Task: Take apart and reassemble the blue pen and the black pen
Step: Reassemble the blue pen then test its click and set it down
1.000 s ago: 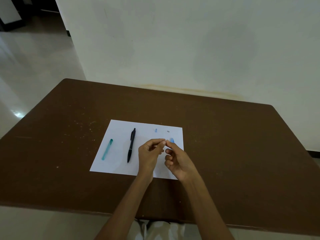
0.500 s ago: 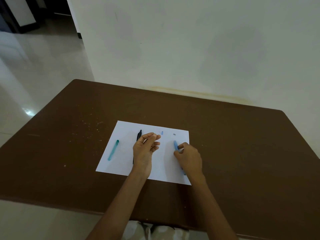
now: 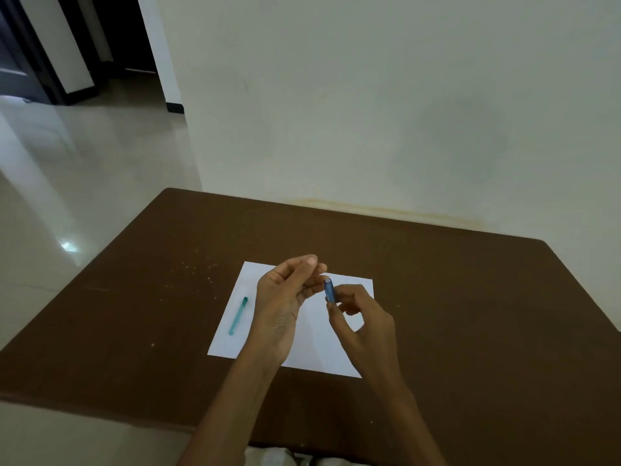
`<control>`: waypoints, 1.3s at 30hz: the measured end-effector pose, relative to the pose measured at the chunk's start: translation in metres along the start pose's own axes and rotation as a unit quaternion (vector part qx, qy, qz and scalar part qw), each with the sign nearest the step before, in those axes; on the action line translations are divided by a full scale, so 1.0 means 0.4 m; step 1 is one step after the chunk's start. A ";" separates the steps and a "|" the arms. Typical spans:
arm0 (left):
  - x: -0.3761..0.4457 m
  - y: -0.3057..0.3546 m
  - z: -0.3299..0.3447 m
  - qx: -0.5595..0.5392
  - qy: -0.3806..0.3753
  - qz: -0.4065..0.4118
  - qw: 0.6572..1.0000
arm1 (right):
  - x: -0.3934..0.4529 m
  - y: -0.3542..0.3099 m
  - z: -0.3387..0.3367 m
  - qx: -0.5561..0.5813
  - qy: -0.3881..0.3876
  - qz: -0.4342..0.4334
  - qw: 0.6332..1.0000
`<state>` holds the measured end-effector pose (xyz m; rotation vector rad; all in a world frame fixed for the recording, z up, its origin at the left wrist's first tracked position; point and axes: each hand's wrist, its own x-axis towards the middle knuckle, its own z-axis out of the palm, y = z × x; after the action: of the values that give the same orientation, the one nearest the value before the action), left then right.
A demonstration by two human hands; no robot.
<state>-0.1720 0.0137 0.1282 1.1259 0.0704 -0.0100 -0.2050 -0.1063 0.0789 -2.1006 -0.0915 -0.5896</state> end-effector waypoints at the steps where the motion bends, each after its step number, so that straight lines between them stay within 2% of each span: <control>1: -0.007 0.013 0.001 0.006 -0.006 0.008 1.000 | 0.002 -0.006 -0.001 -0.008 0.015 -0.021 1.000; 4: -0.020 0.040 0.004 0.021 -0.023 0.020 0.999 | 0.005 -0.025 -0.006 -0.017 0.047 -0.064 0.997; 8: -0.031 0.053 0.009 0.035 -0.035 0.023 0.999 | 0.013 -0.035 -0.015 -0.013 0.058 -0.078 0.995; 15: -0.036 0.054 0.013 0.008 -0.029 0.009 0.999 | 0.020 -0.038 -0.022 -0.005 0.049 -0.064 0.997; 25: -0.027 0.043 0.007 0.061 -0.028 0.028 0.997 | 0.020 -0.038 -0.024 -0.032 0.065 -0.061 0.996; 35: -0.017 0.054 0.001 0.193 -0.034 0.058 0.979 | 0.027 -0.028 -0.018 -0.043 0.057 -0.046 0.996; 39: 0.002 0.060 -0.004 0.268 -0.042 0.066 0.960 | 0.026 -0.025 -0.013 -0.041 0.047 -0.031 0.998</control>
<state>-0.1702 0.0255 0.1488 1.6691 -0.0905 0.0456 -0.2004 -0.1063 0.0936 -2.1513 -0.0810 -0.7391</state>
